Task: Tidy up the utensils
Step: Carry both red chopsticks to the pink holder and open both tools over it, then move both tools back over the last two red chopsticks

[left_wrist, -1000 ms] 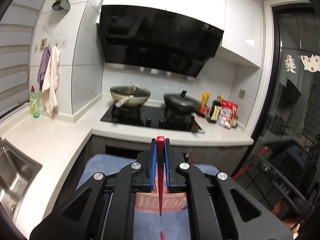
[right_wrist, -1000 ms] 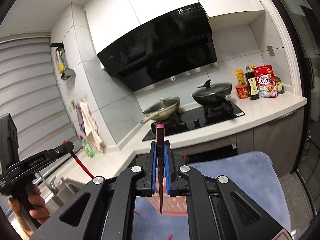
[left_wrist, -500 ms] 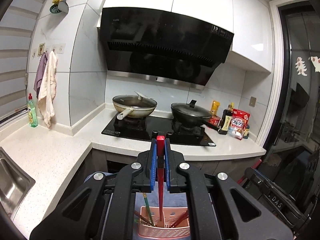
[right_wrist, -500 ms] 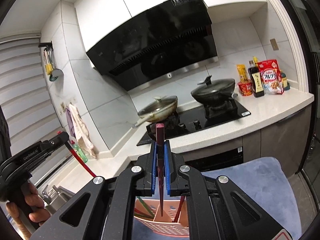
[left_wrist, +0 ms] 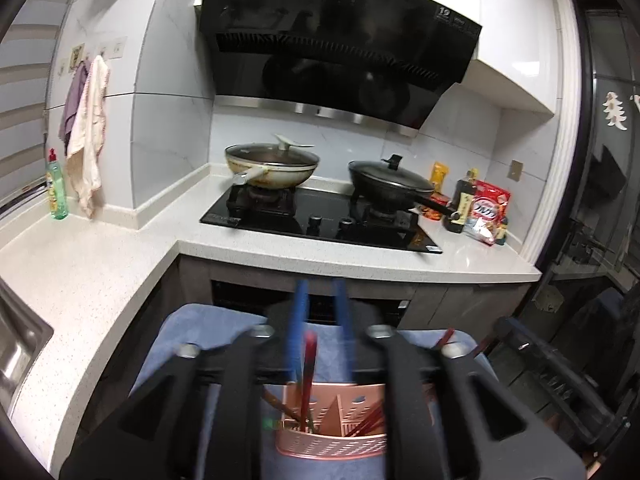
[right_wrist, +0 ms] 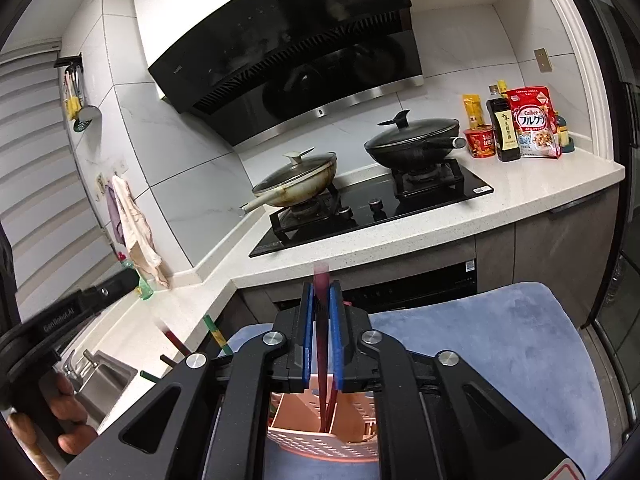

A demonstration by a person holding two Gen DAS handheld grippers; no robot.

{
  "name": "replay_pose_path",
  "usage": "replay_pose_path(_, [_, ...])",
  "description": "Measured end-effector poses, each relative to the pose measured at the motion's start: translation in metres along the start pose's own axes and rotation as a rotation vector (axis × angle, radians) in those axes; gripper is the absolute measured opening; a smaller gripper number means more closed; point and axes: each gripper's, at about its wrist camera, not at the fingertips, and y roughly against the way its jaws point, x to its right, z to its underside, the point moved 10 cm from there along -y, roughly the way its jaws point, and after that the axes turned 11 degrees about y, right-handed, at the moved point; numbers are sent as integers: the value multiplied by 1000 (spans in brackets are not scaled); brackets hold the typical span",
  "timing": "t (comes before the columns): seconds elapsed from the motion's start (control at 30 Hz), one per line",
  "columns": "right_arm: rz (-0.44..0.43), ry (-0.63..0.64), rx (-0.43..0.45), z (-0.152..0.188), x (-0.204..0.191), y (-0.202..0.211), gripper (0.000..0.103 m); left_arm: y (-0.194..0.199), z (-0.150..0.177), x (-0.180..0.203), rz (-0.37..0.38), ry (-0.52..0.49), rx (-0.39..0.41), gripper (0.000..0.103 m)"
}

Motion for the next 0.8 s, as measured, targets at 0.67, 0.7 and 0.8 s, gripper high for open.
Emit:
replay_pose_path(0.67, [19, 124, -44, 35, -24, 79, 29, 62, 49, -27, -138, -46, -22, 78])
replay_pose_path(0.7, [25, 141, -65, 49, -25, 86, 29, 64, 56, -31, -147, -46, -33, 78])
replay_pose_path(0.8, [36, 174, -105, 81, -28, 104, 29, 74, 86, -45, -158, -34, -82, 78])
